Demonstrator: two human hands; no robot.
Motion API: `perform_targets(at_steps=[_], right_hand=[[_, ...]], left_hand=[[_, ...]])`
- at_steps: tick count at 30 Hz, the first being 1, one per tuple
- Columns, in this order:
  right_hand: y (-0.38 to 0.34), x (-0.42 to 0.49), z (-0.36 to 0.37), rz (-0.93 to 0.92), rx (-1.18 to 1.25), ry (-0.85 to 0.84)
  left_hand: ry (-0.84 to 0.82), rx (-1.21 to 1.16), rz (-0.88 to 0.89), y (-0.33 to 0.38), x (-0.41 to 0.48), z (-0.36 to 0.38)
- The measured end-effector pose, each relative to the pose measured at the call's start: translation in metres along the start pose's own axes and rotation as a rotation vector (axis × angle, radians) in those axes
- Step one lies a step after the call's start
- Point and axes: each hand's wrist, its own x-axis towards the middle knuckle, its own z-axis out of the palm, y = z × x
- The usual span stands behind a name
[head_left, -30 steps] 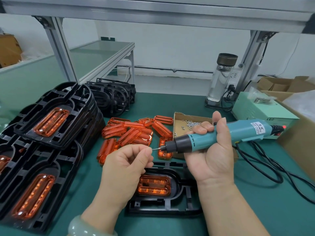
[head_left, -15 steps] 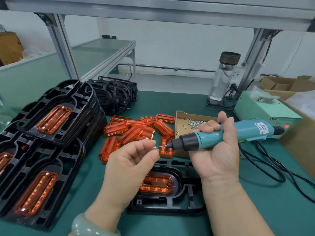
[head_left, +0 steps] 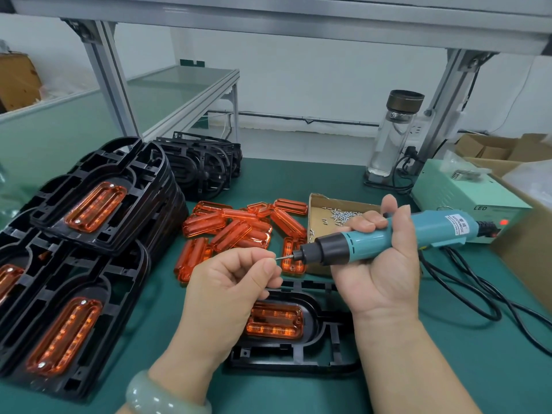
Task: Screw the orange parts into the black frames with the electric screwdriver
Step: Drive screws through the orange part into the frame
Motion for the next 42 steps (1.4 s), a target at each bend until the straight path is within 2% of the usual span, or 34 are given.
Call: perform_targets(at_steps=[19,26,32,42], right_hand=[[0.0034,-0.0007,0.0026,0.008,0.002,0.046],[0.0033,0.0001,0.0017,-0.031,-0.15,0.083],[0.0031,-0.001,0.0013,-0.015,-0.047,0.082],[0.0037,0.0029,-0.0013,0.015,-0.091,0.073]], left_hand=[[0.04,0.112,0.015,0.0028,0.0,0.001],[0.04,0.121,-0.004,0.0046,0.0007,0.003],[0.028,0.161,0.019,0.0045,-0.0018,0.0037],[-0.008,0.212,0.041,0.0034,0.0005,0.0043]])
